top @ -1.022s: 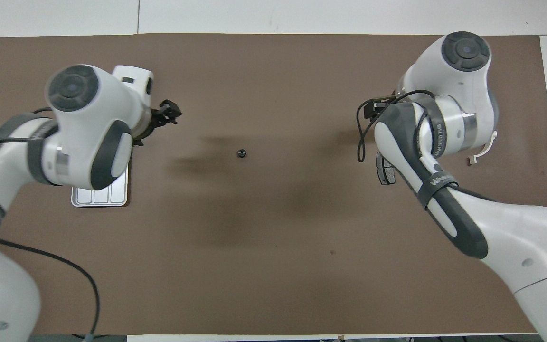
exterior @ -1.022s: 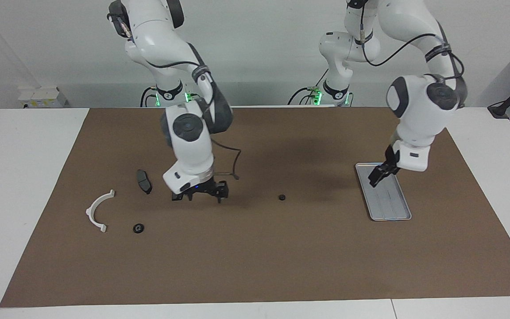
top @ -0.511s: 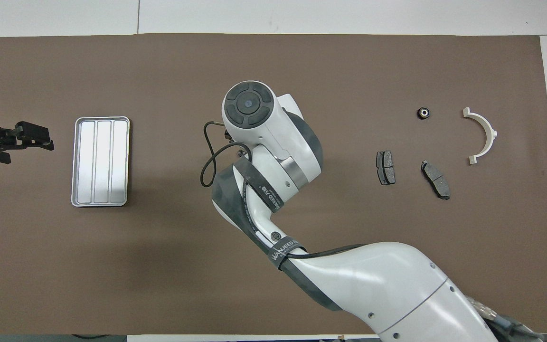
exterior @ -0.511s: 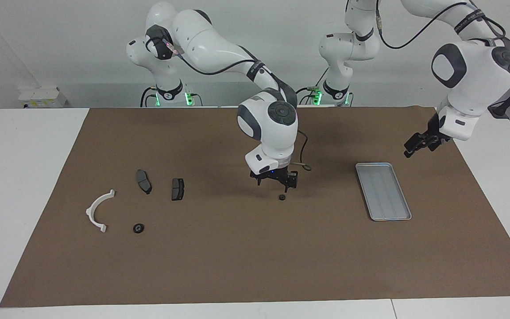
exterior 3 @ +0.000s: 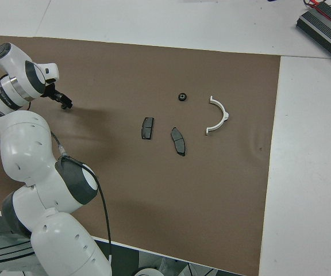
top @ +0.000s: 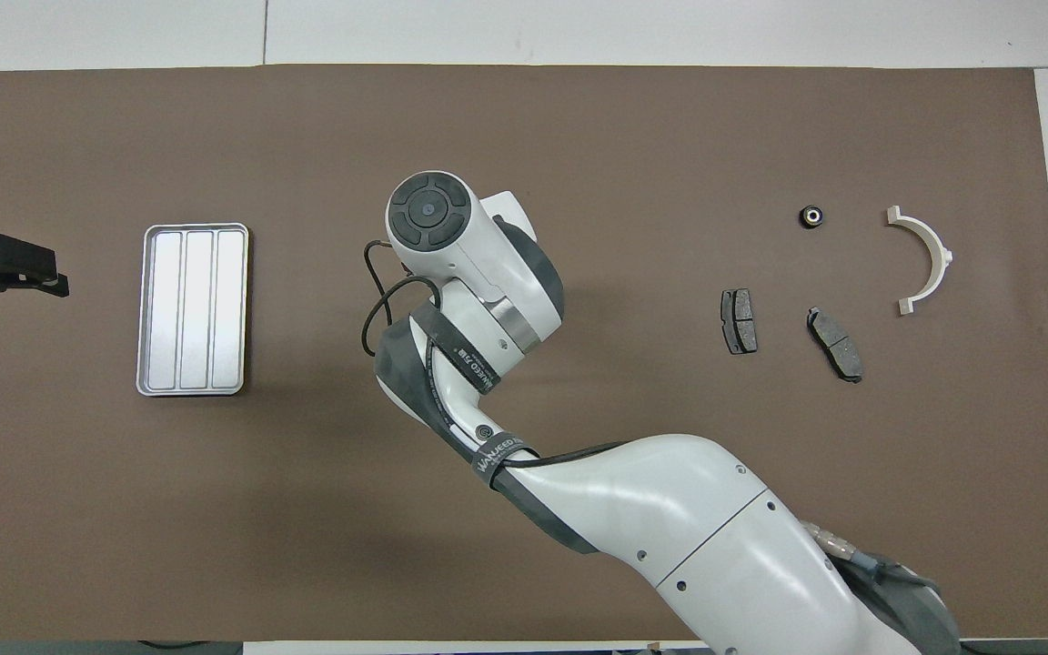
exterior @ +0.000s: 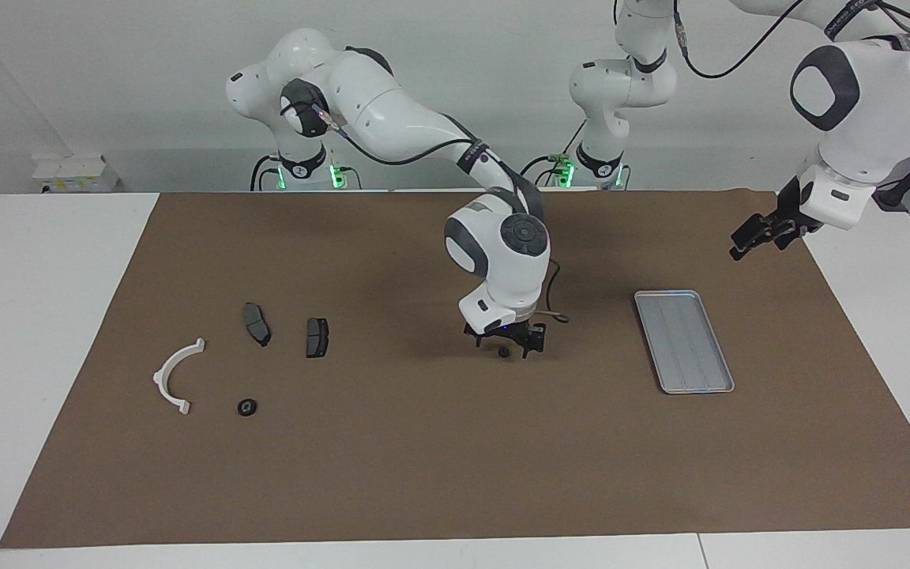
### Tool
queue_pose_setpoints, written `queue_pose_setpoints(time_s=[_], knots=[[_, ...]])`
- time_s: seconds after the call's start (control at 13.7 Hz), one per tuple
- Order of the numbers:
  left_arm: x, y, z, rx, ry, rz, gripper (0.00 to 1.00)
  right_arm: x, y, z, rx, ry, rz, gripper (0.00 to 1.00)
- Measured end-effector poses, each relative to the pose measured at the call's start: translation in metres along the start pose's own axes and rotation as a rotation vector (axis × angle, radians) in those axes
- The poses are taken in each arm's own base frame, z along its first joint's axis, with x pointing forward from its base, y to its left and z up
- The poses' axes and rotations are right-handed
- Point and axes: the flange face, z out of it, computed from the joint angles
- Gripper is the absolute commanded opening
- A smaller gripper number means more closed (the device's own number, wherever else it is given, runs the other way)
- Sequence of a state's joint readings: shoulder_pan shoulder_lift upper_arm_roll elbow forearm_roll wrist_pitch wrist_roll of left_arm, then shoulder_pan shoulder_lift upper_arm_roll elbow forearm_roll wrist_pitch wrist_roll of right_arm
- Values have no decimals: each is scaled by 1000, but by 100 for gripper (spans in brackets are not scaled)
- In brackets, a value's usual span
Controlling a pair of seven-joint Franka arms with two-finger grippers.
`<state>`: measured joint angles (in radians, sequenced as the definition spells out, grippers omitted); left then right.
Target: Place bearing gear from tray to pile
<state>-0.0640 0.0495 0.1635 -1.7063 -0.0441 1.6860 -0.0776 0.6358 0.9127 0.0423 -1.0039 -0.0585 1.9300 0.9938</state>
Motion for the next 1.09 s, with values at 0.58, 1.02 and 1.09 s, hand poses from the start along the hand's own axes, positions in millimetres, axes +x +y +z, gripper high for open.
queue_pose_setpoints(time_s=[0.58, 1.02, 1.09], knots=[[-3, 14, 2, 2, -19, 25, 100, -8, -3, 20, -35, -5, -18, 58], [-11, 6, -8, 5, -69, 14, 100, -4, -3, 13, -30, 0, -13, 0], [-12, 5, -10, 4, -73, 15, 100, -4, -3, 13, -30, 0, -13, 0]])
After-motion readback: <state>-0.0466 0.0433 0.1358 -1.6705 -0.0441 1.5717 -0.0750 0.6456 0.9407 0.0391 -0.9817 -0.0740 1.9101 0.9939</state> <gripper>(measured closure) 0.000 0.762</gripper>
